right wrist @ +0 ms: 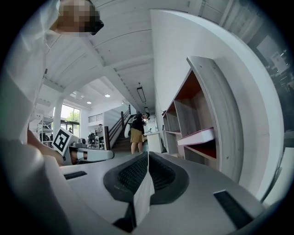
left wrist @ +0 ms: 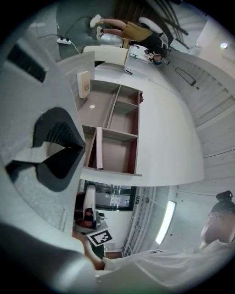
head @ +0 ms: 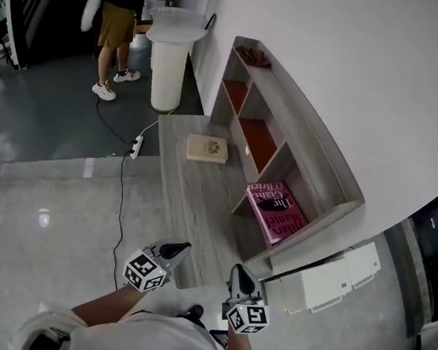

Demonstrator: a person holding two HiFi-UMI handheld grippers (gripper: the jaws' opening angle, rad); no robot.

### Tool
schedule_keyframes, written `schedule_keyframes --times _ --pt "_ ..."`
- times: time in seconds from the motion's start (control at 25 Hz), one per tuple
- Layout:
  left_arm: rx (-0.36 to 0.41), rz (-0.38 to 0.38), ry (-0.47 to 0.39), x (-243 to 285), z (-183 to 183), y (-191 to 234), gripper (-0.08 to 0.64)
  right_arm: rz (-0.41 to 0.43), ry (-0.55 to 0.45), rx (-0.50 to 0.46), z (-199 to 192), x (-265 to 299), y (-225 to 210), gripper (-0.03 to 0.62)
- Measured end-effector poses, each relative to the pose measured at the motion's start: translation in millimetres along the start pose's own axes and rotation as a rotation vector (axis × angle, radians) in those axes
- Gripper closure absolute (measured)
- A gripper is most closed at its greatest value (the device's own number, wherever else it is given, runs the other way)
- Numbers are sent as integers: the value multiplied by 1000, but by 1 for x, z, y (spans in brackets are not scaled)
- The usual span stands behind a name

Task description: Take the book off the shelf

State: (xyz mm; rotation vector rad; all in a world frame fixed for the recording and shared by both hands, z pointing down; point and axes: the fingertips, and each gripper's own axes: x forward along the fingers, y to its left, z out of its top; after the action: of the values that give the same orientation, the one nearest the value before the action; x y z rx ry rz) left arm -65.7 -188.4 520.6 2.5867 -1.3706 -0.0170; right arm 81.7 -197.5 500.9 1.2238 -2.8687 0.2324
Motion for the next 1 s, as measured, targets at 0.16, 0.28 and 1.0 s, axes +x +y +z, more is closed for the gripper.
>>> schedule_keyframes --times 0.16,0.28,1.0 --pt "5 29 -5 27 21 7 545 65 -14 -60 17 17 -19 574" --pt "-8 57 -10 45 32 12 545 93 -20 -122 26 23 -34 574" --pt "-232 -55 -63 146 66 59 543 102 -33 -249 36 73 -66 574"
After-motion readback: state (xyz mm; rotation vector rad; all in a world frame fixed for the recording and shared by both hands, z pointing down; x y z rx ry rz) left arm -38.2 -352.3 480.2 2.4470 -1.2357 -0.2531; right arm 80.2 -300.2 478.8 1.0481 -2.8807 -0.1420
